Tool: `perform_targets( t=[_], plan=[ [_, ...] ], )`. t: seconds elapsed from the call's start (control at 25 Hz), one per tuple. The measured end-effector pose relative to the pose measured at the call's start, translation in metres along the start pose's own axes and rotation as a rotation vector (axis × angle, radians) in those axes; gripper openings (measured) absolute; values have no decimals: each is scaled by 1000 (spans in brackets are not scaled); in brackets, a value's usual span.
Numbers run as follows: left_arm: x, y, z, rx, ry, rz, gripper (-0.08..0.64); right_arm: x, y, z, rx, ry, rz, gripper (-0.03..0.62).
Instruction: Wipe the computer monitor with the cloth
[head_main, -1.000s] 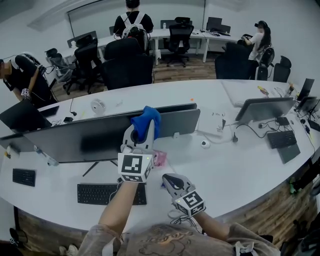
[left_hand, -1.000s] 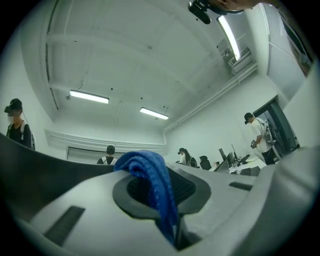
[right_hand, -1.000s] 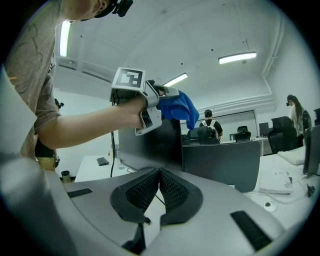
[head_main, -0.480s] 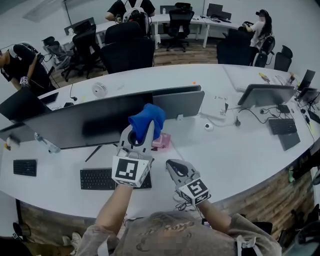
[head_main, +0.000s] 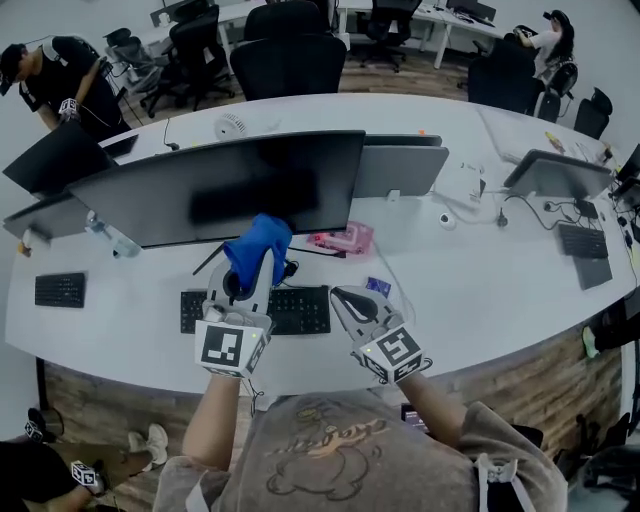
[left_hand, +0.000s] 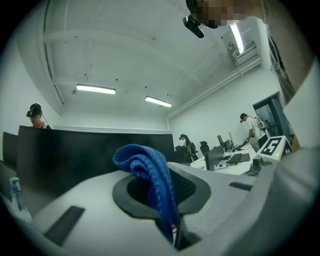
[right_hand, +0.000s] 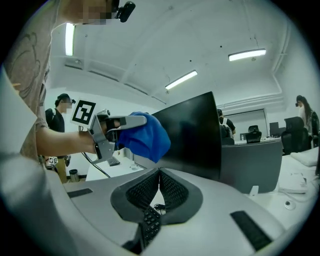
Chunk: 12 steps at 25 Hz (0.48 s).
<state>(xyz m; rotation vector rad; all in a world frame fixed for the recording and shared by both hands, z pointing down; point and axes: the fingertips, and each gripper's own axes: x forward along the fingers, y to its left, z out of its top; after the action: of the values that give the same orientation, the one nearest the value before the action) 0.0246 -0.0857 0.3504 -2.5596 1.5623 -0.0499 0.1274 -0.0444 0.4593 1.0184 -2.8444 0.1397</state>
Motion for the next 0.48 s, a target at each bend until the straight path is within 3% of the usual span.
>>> perform_targets(
  t=[0.16, 0.48],
  plan=[
    [-40, 18, -22, 17, 50, 5, 48, 15, 23, 3, 9, 9, 32, 21],
    [-94, 45, -54, -35, 104, 27, 48, 33, 51, 14, 14, 11, 66, 20]
  ],
)
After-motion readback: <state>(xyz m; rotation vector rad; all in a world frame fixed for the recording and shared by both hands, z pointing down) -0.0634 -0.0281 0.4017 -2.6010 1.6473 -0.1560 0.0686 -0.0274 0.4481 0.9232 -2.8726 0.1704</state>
